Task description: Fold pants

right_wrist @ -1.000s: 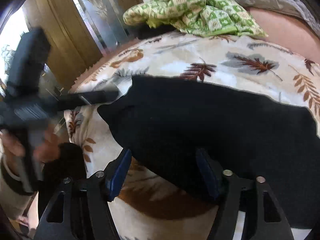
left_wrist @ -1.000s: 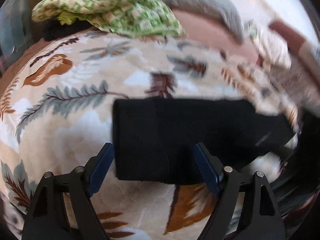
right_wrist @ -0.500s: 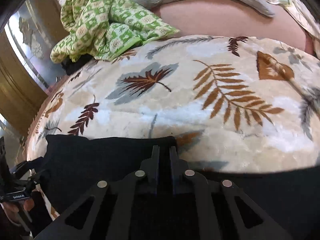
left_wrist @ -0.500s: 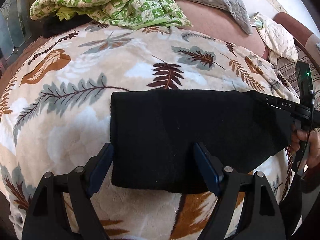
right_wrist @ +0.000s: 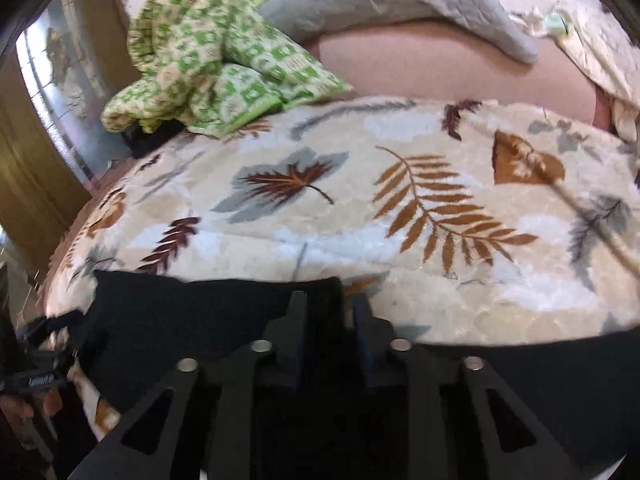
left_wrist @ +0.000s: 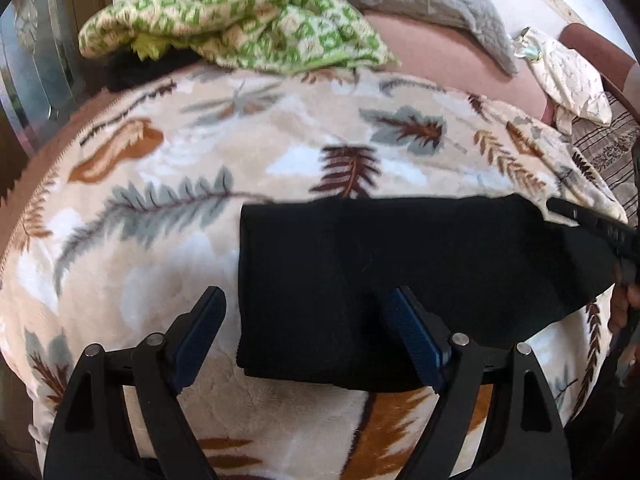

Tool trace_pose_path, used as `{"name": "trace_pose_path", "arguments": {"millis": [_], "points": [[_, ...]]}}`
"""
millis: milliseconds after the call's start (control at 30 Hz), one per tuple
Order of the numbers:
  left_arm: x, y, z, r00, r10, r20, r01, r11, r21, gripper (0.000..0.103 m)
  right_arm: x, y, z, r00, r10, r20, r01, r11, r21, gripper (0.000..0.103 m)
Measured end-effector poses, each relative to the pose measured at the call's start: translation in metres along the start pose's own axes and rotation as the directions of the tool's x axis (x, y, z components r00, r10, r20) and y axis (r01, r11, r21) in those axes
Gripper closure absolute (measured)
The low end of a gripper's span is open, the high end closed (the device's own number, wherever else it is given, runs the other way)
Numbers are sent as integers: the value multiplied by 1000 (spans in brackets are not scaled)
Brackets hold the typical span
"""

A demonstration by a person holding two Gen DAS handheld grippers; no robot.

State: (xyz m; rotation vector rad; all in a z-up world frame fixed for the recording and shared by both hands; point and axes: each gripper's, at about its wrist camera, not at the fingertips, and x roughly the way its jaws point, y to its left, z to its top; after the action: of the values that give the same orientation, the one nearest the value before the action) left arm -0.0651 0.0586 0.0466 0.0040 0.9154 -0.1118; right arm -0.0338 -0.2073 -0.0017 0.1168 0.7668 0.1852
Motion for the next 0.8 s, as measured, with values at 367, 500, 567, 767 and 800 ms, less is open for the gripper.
{"name": "trace_pose_path", "arguments": {"millis": [367, 500, 567, 767, 800], "points": [[-22, -54, 13, 994, -93, 64, 89, 995, 50, 18, -36, -7, -45, 997, -74, -36, 73, 997, -24, 61], [-8, -80, 11, 992, -120, 43, 117, 991, 64, 18, -42, -23, -56, 995, -94, -45, 94, 996, 3, 61], [0, -92, 10, 991, -126, 36, 123, 990, 70, 18, -43, -31, -60, 994, -99, -51, 100, 995, 18, 61], [28, -104, 5, 991, -135, -17, 136, 990, 36, 18, -34, -60, -72, 987, -137, -88, 143, 988, 65, 61], [32, -105, 5, 991, -133, -26, 134, 990, 36, 18, -34, -65, -74, 987, -136, -84, 142, 987, 74, 61]]}}
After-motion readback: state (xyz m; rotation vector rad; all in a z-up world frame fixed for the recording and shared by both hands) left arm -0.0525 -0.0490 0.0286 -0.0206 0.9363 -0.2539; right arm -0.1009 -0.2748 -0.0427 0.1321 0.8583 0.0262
